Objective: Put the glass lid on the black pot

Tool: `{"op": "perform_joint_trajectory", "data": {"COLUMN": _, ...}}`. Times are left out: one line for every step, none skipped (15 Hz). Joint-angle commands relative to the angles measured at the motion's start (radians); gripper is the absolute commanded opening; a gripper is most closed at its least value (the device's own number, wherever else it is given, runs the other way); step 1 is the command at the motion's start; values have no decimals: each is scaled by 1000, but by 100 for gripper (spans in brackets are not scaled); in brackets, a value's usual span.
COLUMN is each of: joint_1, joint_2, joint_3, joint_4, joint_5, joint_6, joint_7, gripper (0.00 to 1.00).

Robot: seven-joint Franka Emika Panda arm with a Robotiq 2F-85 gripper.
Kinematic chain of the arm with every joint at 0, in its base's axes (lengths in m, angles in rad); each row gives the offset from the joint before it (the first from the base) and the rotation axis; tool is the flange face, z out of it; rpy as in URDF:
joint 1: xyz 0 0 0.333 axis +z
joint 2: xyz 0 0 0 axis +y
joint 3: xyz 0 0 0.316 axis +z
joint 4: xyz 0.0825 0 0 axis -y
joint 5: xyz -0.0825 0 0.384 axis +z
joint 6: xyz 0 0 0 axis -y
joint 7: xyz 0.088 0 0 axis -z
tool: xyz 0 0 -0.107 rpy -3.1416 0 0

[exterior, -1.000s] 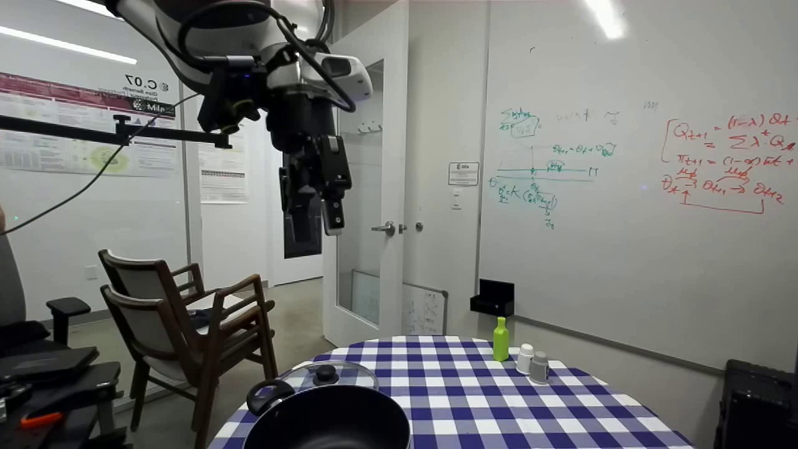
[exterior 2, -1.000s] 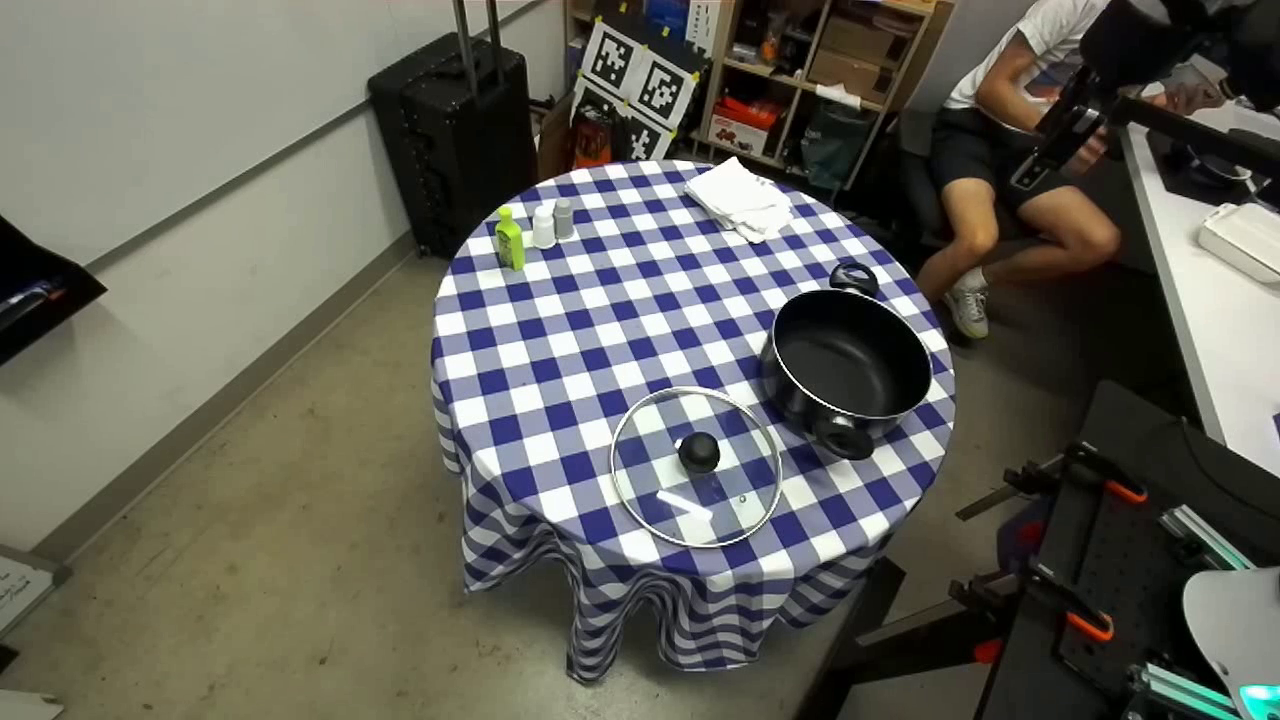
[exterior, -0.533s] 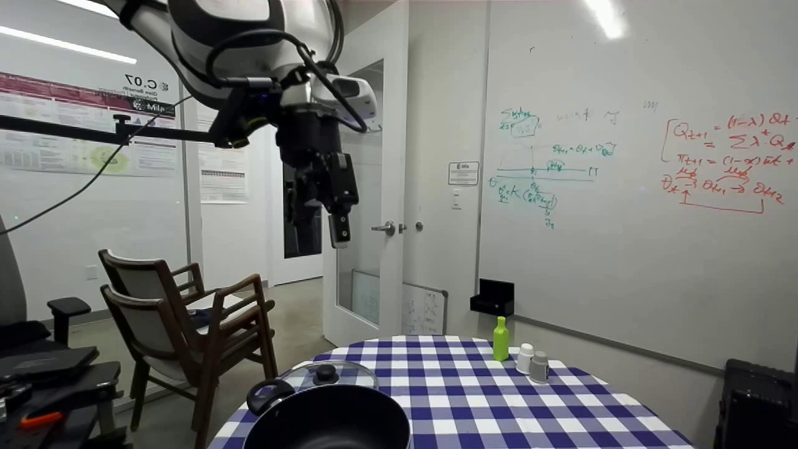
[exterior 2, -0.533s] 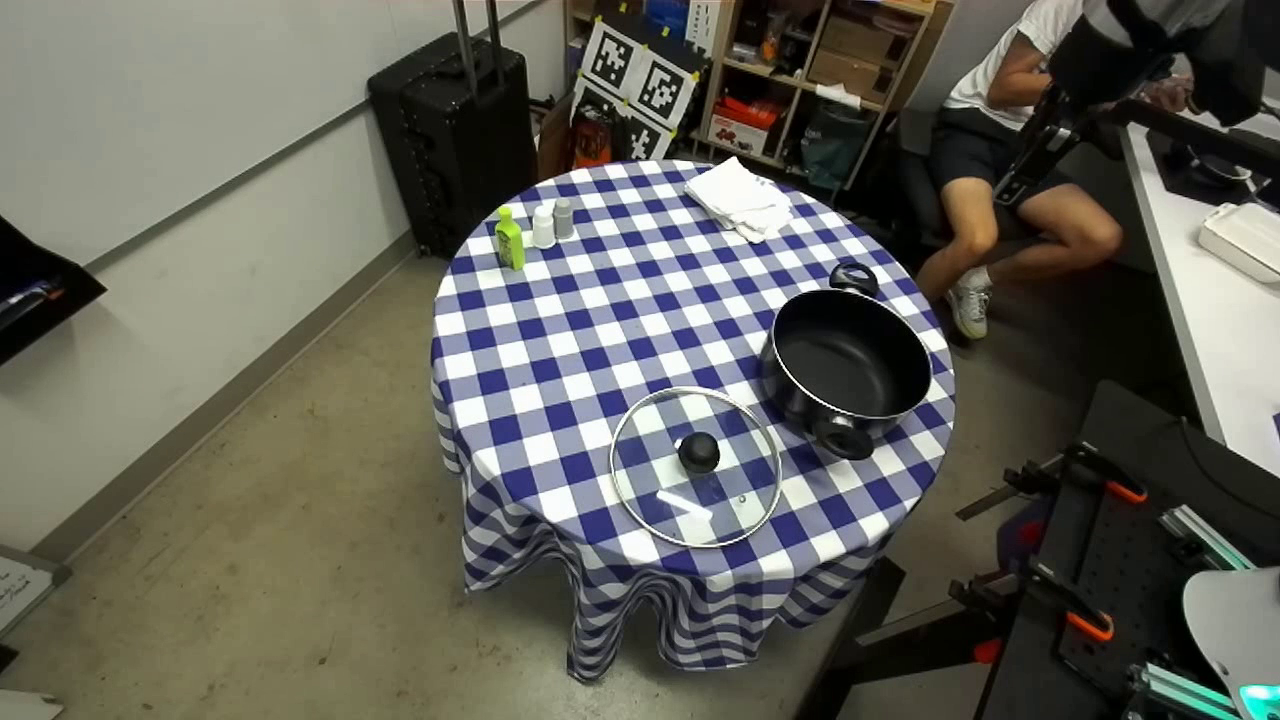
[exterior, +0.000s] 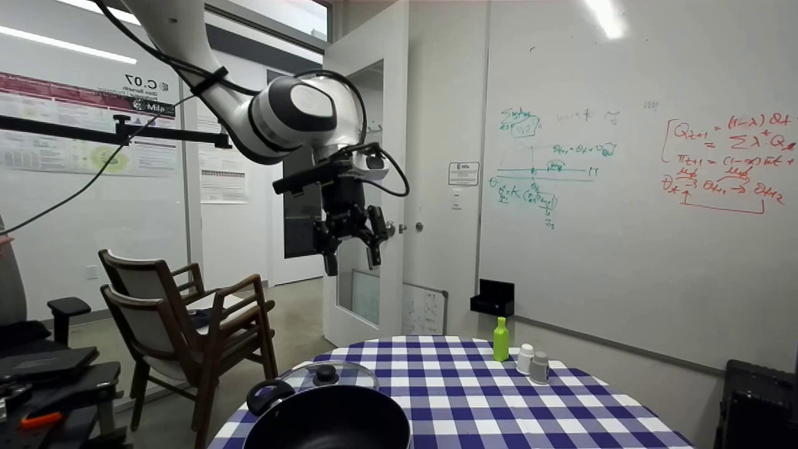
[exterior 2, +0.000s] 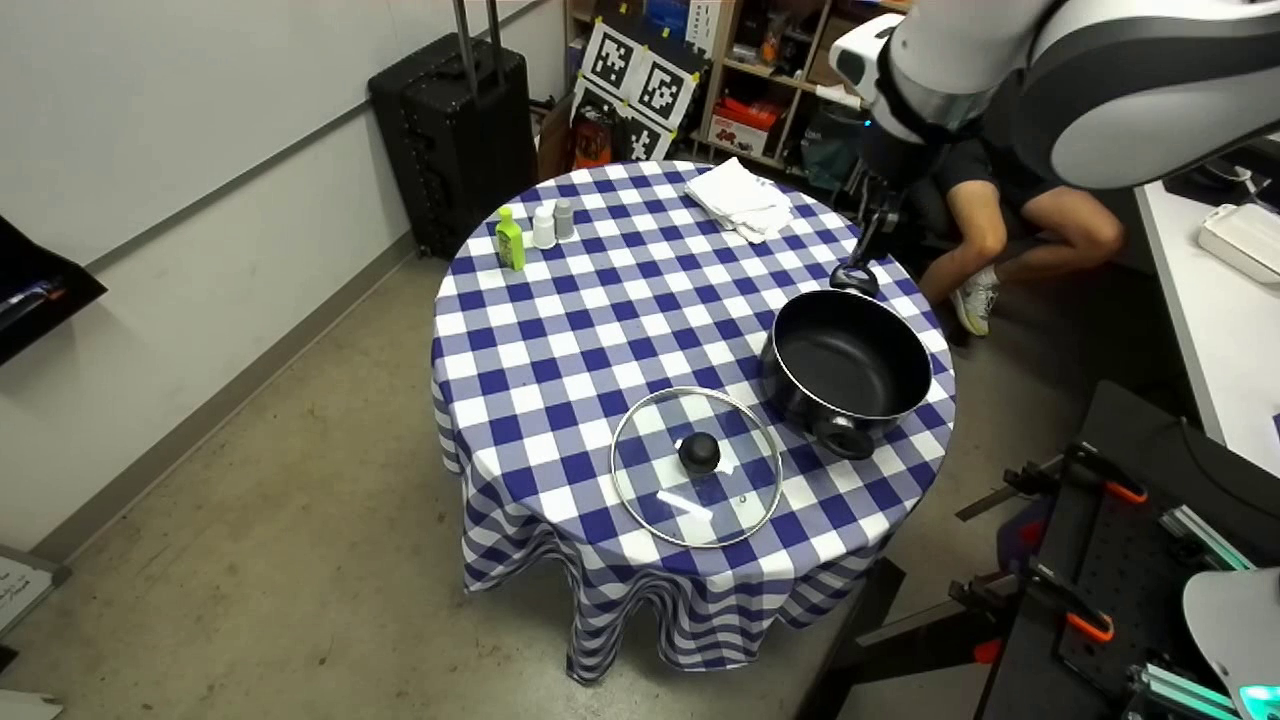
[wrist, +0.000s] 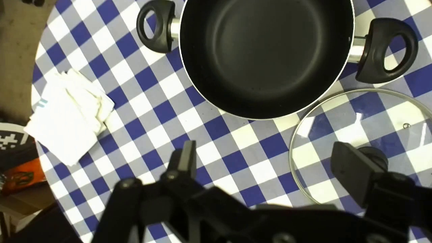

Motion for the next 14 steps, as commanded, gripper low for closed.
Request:
{"op": "perform_joint_trajectory", "data": {"joint_1": 61, "joint_2": 175, "joint_3": 8, "joint_4": 161, "joint_5": -103, "joint_6": -35, "joint_7": 4, "gripper": 100}}
{"op": "perform_joint_trajectory", "data": {"joint_1": 74, "joint_2": 208, "joint_3": 6, "joint_4": 187, "joint_5": -118, "joint_6": -37, "joint_7": -3, "gripper": 100}}
{"op": "perform_joint_trajectory", "data": {"joint_1": 85, "joint_2": 251, "joint_3": 3, "joint_4": 209, "joint_5": -132, "joint_6": -24, "joint_7": -4, "gripper": 100}}
{"op": "perform_joint_trajectory", "data": {"joint_1": 95, "joint_2": 288, "joint_3": -1, "joint_4": 231, "joint_5": -143, "joint_6": -21, "joint_7": -6, "gripper": 100}}
{"op": "perform_joint_trajectory", "data": {"joint_1": 106, "joint_2": 323, "joint_3": -6, "joint_4": 249, "joint_5": -160, "joint_6": -13, "joint_7": 1, "gripper": 100}}
{"op": "perform_joint_trajectory", "data": {"joint_1": 112, "joint_2": 355, "joint_3": -8, "joint_4": 268, "joint_5": -171, "joint_6": -7, "joint_7": -1, "gripper": 100}}
{"op": "perform_joint_trajectory", "data": {"joint_1": 117, "joint_2": 385, "joint_3": -11, "joint_4": 284, "joint_5": -186, "joint_6": 12, "joint_7": -1, "gripper": 100}}
{"op": "perform_joint_trajectory", "data": {"joint_1": 120, "joint_2": 410, "joint_3": -10, "joint_4": 300, "joint_5": -191, "joint_6": 21, "joint_7": -4, "gripper": 100}}
{"op": "perform_joint_trajectory", "data": {"joint_1": 115, "joint_2": 430, "joint_3": 2, "joint_4": 311, "joint_5": -175, "joint_6": 38, "joint_7": -21, "gripper": 100}}
{"op": "perform_joint_trajectory", "data": {"joint_1": 112, "joint_2": 449, "joint_3": 11, "joint_4": 323, "joint_5": -159, "joint_6": 46, "joint_7": -37, "gripper": 100}}
{"op": "perform_joint_trajectory", "data": {"joint_1": 102, "joint_2": 457, "joint_3": 33, "joint_4": 325, "joint_5": -130, "joint_6": 63, "joint_7": -68, "gripper": 100}}
{"op": "perform_joint_trajectory", "data": {"joint_1": 99, "joint_2": 469, "joint_3": 45, "joint_4": 333, "joint_5": -113, "joint_6": 72, "joint_7": -89, "gripper": 100}}
{"op": "perform_joint_trajectory", "data": {"joint_1": 98, "joint_2": 472, "joint_3": 59, "joint_4": 329, "joint_5": -98, "joint_6": 86, "joint_7": -110, "gripper": 100}}
{"op": "perform_joint_trajectory", "data": {"joint_1": 102, "joint_2": 479, "joint_3": 65, "joint_4": 330, "joint_5": -92, "joint_6": 96, "joint_7": -125, "gripper": 100}}
